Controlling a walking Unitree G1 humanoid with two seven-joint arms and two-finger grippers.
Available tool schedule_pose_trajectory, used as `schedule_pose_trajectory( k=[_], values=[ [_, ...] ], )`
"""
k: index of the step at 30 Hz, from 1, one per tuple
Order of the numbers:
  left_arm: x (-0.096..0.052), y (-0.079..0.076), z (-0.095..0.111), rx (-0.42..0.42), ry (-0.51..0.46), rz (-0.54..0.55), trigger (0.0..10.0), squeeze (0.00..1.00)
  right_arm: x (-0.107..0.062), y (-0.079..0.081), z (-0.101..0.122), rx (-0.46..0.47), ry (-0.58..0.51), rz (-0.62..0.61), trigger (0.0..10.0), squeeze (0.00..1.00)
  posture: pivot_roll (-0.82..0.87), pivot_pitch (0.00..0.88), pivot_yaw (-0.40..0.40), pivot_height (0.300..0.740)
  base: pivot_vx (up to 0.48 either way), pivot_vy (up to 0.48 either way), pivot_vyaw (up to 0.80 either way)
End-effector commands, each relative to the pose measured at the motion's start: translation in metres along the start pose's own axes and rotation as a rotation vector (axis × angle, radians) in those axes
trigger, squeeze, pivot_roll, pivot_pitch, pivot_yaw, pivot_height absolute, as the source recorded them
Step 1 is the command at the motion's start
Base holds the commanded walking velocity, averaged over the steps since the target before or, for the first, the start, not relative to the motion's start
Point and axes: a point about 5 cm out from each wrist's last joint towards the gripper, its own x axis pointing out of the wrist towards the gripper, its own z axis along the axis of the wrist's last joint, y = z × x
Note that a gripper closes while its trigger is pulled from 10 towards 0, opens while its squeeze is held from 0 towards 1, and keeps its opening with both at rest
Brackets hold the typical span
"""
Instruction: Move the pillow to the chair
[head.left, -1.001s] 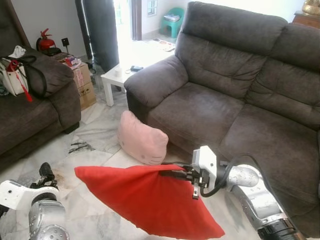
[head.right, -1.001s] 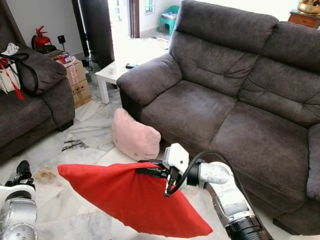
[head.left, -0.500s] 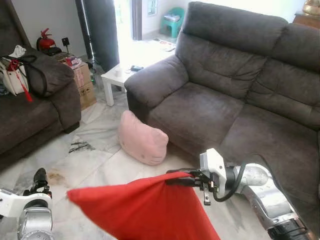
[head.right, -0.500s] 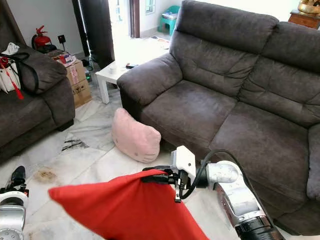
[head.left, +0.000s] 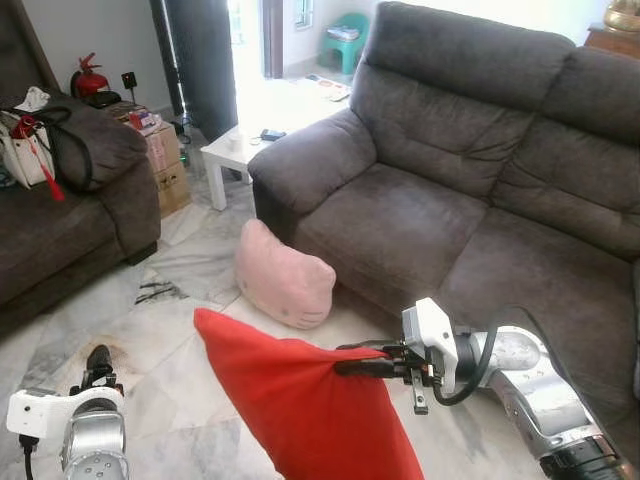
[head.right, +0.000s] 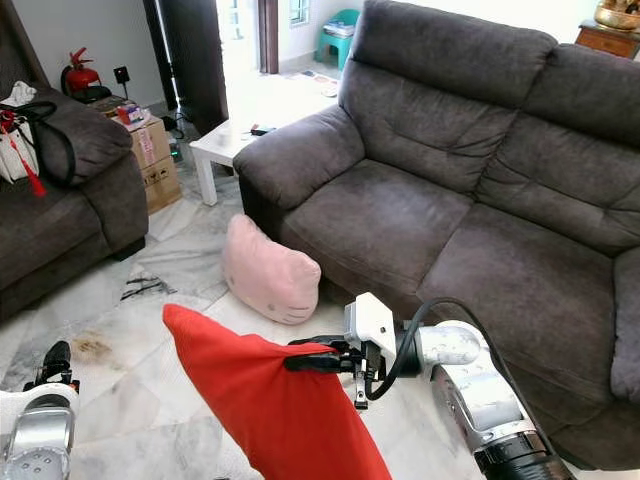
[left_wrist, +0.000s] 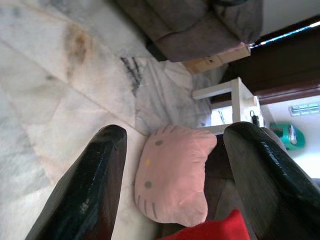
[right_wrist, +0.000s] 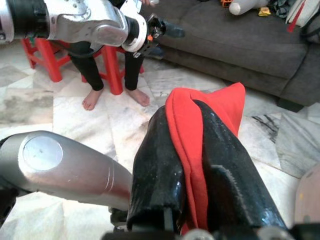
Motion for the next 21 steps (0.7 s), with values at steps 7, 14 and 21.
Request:
schedule_pose_trajectory(
  k=[7,14,21],
  values=[
    [0.014,0.004,0.014,-0.068,-0.019,-0.022,10.0,0.0,-0.004,0.003,0.023,-0.076,-0.065,0.066,10.0,0.0,0.09,0.0,-0.061,0.74,0.0,0.0,0.0],
    [0.022,-0.001,0.007,-0.153,0.013,-0.042,10.0,0.0,-0.006,0.006,0.023,-0.068,-0.049,0.096,10.0,0.0,0.08,0.0,-0.066,0.74,0.0,0.0,0.0],
    [0.029,-0.01,-0.023,-0.144,0.147,-0.048,10.0,0.0,-0.005,0.007,0.022,-0.065,-0.033,0.114,10.0,0.0,0.08,0.0,-0.075,0.74,0.0,0.0,0.0]
  ],
)
